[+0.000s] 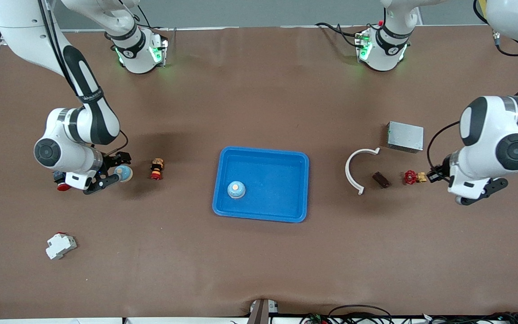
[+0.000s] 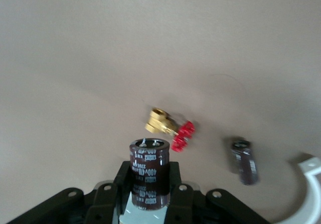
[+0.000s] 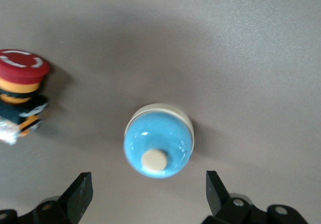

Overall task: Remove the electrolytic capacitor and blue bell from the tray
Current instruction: 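Place the capacitor near the red valve while the right gripper lowers the bell, then grasp the second blue bell with the right gripper while the left gripper withdraws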

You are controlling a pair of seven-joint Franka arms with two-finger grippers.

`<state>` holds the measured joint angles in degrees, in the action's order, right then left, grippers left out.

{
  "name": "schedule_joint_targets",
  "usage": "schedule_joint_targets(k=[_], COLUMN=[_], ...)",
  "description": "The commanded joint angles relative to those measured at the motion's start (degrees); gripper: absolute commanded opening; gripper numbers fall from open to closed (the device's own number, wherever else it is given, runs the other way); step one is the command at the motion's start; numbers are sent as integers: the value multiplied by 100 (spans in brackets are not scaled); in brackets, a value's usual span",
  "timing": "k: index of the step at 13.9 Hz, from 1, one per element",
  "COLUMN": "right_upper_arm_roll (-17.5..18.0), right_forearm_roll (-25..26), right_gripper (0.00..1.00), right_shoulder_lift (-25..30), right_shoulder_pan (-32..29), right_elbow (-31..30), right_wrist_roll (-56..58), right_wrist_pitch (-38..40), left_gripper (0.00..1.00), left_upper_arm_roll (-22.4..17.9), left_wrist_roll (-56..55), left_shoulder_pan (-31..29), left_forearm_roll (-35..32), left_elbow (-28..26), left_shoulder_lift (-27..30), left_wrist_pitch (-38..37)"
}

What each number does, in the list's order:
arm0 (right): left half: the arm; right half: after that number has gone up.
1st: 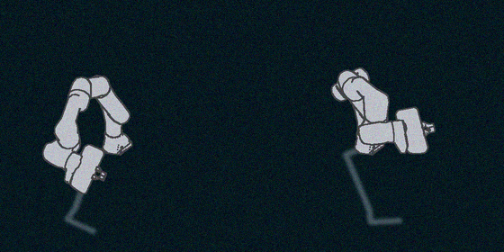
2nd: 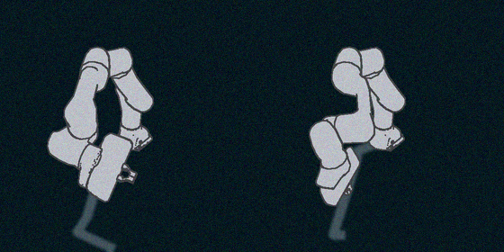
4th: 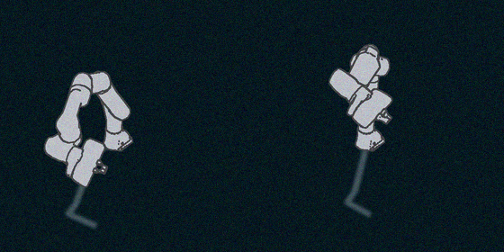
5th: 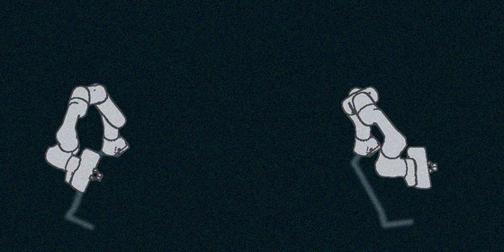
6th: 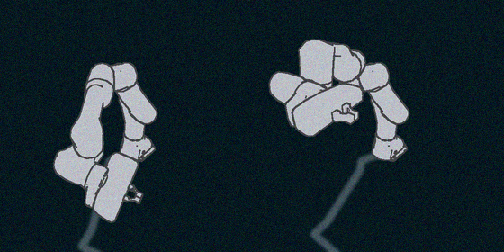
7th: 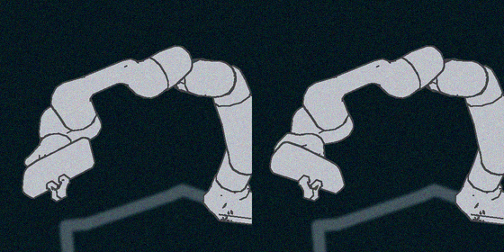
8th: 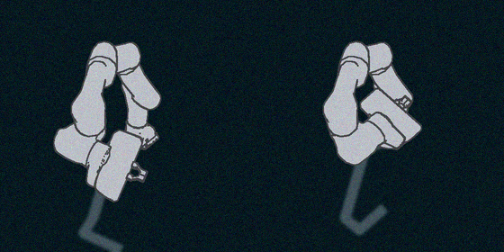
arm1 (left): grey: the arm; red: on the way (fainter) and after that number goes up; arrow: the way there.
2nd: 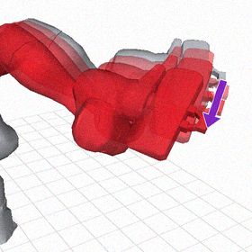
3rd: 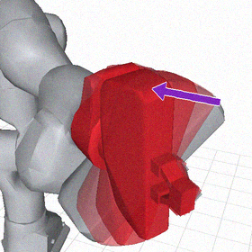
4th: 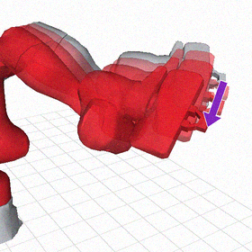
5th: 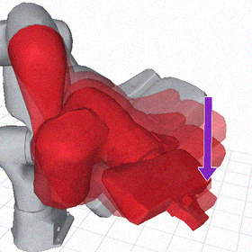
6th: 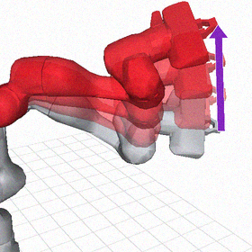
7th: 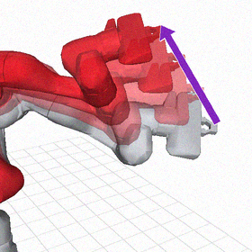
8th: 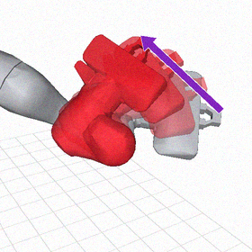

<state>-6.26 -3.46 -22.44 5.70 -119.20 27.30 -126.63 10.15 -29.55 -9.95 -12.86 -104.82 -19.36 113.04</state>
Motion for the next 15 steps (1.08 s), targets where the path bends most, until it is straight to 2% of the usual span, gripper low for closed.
schedule_joint_targets(k=[1,3,6,8,10,15], right_upper_arm_roll=[125,204,266,266,266,275], right_forearm_roll=[-259,-716,-771,-771,-797,-964], right_gripper=[100,100,100,100,100,100], right_shoulder_lift=[152,258,451,391,312,-259], right_shoulder_pan=[-43,202,974,1606,2012,2435], right_elbow=[588,870,1081,1441,1784,2505], right_wrist_roll=[-687,-1574,-3417,-4929,-5960,-6921], right_wrist_pitch=[1023,1491,1510,1484,1414,1106], left_gripper=[0,0,0,0,0,0], left_upper_arm_roll=[48,39,39,39,39,39], left_wrist_roll=[537,993,1074,1074,1101,1110], left_shoulder_pan=[-331,-586,-737,-798,-851,-1071], left_forearm_roll=[-128,-251,-795,-1094,-1332,-1561], left_elbow=[-494,-732,-1021,-1093,-1075,-1093], left_shoulder_lift=[134,29,-121,-287,-498,-841], left_wrist_pitch=[612,1226,1843,2143,2397,2812])
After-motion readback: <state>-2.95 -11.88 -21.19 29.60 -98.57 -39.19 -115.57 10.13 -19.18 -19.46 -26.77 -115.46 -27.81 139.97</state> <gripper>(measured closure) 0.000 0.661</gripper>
